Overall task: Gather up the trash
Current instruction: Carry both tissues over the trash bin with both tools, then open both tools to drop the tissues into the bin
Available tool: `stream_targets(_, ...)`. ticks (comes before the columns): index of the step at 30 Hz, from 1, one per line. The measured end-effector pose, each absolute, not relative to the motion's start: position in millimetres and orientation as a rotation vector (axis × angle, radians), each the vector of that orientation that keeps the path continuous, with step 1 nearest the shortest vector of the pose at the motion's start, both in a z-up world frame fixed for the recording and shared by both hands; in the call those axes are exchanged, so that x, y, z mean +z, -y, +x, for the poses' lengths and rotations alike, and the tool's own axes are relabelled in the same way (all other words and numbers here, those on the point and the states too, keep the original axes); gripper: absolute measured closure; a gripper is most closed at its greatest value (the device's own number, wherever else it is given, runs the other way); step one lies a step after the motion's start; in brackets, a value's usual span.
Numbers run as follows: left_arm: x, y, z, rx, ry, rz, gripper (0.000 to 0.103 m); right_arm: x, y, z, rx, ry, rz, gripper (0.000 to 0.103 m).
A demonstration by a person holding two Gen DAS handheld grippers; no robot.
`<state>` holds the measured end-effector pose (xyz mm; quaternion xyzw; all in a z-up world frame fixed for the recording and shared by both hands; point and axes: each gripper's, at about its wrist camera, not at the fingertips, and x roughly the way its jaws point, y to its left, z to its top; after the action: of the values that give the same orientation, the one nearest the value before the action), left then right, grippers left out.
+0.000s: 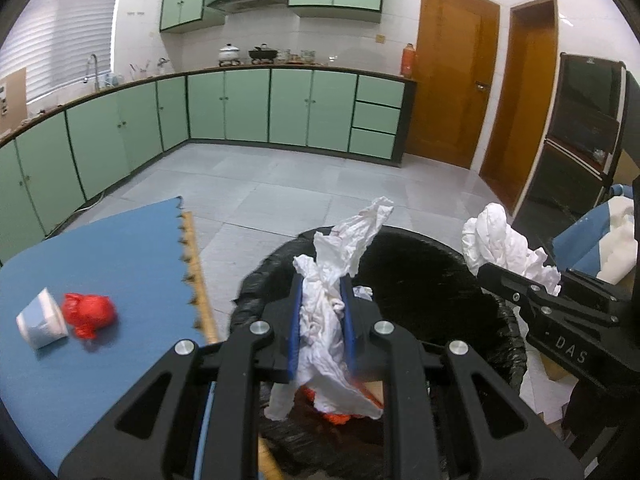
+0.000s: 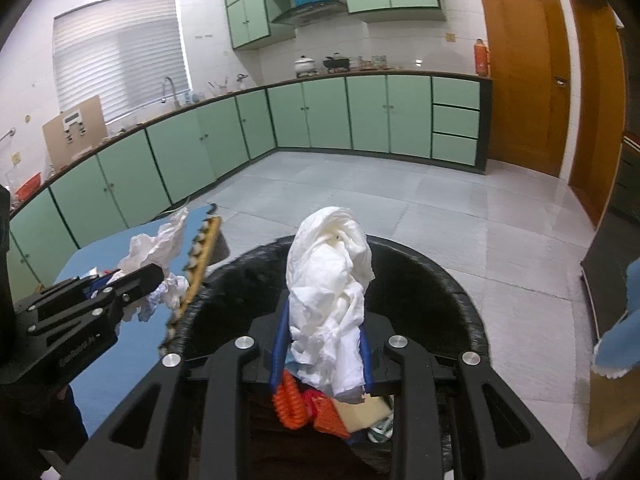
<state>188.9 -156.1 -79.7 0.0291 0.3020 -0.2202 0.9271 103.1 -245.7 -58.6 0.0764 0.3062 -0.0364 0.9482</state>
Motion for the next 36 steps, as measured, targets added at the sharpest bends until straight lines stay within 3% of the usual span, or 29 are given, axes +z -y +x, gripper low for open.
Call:
stream_targets(26, -127.0, 219.3, 224.1, -0.489, -0.708, 0.122, 0.085, -104.6, 291.1, 111.2, -0.152, -0.712, 0.203, 0.074)
stream_targets(30, -127.8, 217.9, 227.1, -0.494, -0.731, 0.113, 0.075, -105.7, 292.6, 112.1, -0.154, -0.716, 0.197, 0.065)
stream_targets(32, -127.7, 215.2, 227.2, -0.494, -0.736, 0.102, 0.062, -105.2, 292.5, 112.8, -0.159, -0.715, 0.194, 0.058)
stream_targets(34, -126.6, 211.5, 225.9, -0.493, -0.734, 0.094, 0.060, -104.5, 291.3, 111.6, -0.165, -0.713, 0.192, 0.052)
stream_targets(36, -125.5, 206.5, 223.8, -0.487, -0.731, 0.091, 0.057, -103.9, 290.5, 109.8, -0.172, -0.709, 0.186, 0.036)
